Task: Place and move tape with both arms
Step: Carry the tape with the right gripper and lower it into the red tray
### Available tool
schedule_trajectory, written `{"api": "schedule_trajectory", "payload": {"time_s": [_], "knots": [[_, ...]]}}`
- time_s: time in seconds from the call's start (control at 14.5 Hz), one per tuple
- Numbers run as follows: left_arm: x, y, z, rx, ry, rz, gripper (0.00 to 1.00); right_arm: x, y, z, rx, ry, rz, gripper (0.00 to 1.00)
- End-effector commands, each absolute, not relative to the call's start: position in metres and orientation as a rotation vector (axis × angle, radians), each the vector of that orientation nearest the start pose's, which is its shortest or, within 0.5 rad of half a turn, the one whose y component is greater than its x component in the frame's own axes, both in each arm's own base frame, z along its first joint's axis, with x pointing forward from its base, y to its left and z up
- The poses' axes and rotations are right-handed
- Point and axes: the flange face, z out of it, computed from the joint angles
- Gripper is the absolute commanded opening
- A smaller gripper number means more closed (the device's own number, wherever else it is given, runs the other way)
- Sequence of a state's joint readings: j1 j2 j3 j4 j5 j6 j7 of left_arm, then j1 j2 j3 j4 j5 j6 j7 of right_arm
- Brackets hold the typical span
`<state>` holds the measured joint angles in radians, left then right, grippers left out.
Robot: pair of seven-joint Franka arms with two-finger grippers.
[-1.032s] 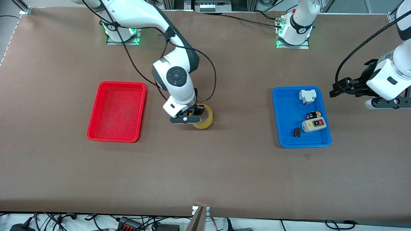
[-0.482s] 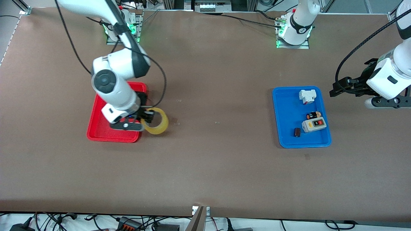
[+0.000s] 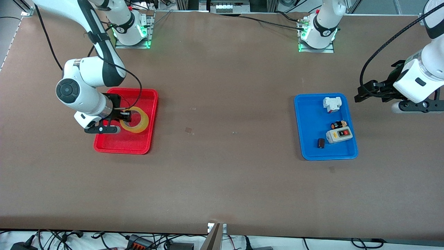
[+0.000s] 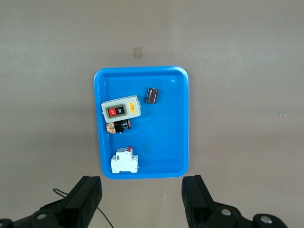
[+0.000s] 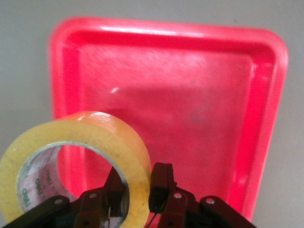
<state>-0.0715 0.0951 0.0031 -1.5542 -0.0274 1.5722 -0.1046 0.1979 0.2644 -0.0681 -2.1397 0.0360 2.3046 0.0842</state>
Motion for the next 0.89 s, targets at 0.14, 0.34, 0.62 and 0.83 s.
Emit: {"api": "schedule_trajectory", "payload": {"time_s": [0.14, 0.34, 0.62, 0.83], "knots": [[0.572, -0.045, 0.583, -3.171, -0.058, 0.119, 1.00, 0.533, 0.036, 0.239, -3.128, -0.066, 0.141, 0.04], [0.572, -0.047, 0.582, -3.167, -0.048, 0.128, 1.00, 0.533, 0.028, 0.221, -3.131, -0.044, 0.151, 0.04], [0.573, -0.048, 0.579, -3.160, -0.043, 0.135, 1.00, 0.535, 0.026, 0.205, -3.134, -0.046, 0.129, 0.09], [0.573, -0.049, 0.580, -3.160, -0.040, 0.135, 1.00, 0.537, 0.024, 0.207, -3.134, -0.023, 0.124, 0.59]]}}
